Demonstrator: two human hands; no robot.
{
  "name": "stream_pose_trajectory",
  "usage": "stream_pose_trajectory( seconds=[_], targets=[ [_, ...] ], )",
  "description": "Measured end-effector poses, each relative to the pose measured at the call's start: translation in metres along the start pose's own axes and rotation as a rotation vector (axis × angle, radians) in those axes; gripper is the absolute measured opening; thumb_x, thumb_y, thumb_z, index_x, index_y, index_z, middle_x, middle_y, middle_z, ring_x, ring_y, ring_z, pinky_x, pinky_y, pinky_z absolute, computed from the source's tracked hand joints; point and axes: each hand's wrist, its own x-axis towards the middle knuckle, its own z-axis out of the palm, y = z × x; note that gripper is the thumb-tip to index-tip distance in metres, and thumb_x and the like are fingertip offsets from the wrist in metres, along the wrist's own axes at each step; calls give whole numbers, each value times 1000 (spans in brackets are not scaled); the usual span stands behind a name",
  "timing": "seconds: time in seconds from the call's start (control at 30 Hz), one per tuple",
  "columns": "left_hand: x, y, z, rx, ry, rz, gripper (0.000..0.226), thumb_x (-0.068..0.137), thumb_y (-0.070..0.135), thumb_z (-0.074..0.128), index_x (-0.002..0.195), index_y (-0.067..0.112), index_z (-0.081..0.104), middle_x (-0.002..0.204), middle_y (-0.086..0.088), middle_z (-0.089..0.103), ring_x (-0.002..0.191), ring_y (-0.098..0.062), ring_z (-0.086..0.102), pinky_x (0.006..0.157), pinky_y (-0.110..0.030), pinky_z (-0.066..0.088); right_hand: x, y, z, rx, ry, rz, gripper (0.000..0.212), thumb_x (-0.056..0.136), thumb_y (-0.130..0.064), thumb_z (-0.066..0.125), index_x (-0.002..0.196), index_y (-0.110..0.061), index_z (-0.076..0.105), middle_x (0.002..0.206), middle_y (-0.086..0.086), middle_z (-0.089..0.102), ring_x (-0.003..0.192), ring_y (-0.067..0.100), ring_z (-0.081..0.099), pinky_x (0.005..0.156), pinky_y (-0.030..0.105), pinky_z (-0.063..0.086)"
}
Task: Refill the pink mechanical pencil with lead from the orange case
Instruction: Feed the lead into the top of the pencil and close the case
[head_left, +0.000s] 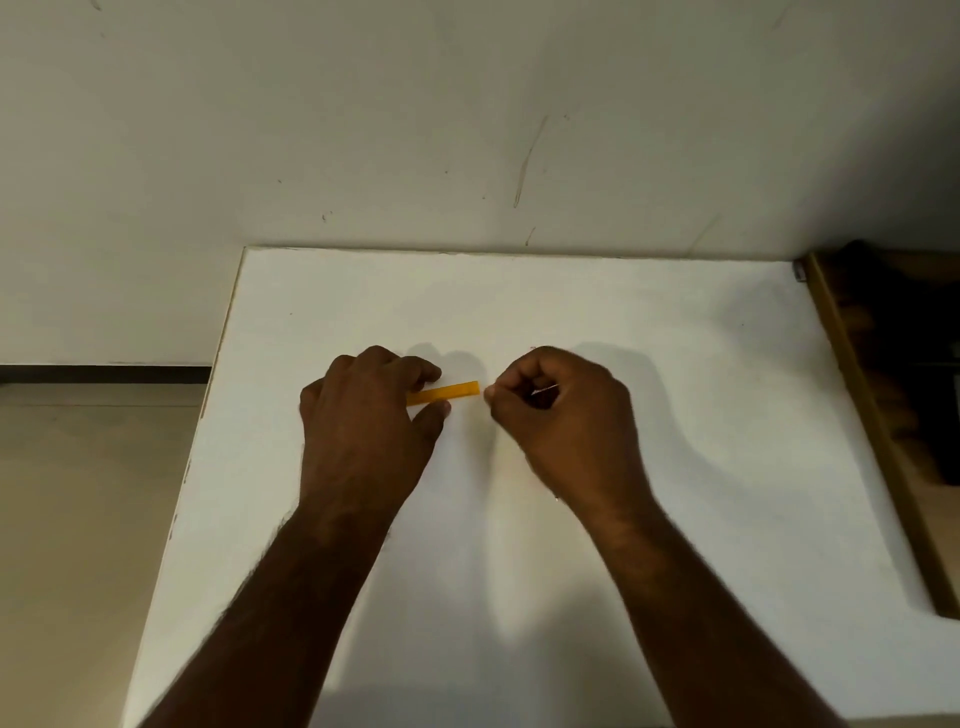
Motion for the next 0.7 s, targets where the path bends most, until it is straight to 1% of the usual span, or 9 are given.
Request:
stream_pose_trajectory(
  seconds=[0.03,0.13,0.2,0.27,0.4,0.53,0.7],
  targets=[
    [0,0,0,10,2,6,27,84,42,72,110,35,73,105,8,68,104,-22,59,90,-38,38,3,1,-3,81,14,44,11,81,-27,81,75,-25,71,72,-13,73,70,7,69,69,21,54],
    [-1,2,-1,40,24,34,14,84,39,71,98,35,74,92,11,67,95,-21,59,85,-36,30,7,3,-10,324,6,164,9,81,-20,80,76,-21,73,72,-4,75,68,14,72,74,34,61],
    [-2,3,-1,62,20,43,11,85,38,70,94,34,74,87,11,66,92,-19,58,87,-35,28,8,3,-12,487,4,240,7,82,-14,80,80,-17,75,71,1,76,66,17,72,73,35,61],
    [-3,5,-2,62,13,51,11,84,37,69,93,33,74,86,12,65,92,-18,57,89,-34,27,8,2,-12,588,16,307,8,83,-10,81,86,-15,76,75,2,78,68,20,75,74,33,62],
    [-5,11,-7,-5,58,130,10,79,34,74,89,34,73,84,13,65,90,-17,59,93,-37,29,8,1,-13,687,39,382,7,85,-9,81,90,-12,78,82,4,80,77,23,78,71,27,62],
    [-7,17,-11,-24,112,214,10,77,35,74,86,33,73,83,15,67,89,-17,63,98,-47,35,8,-1,-14,796,15,423,9,85,-5,79,93,-8,78,86,7,80,81,25,79,69,24,61],
    [-8,19,-12,-47,136,242,9,77,38,71,84,33,73,82,16,67,88,-15,63,103,-49,33,8,-3,-12,790,-19,416,10,85,-7,79,94,-11,78,85,4,81,80,23,79,67,22,60]
  ],
)
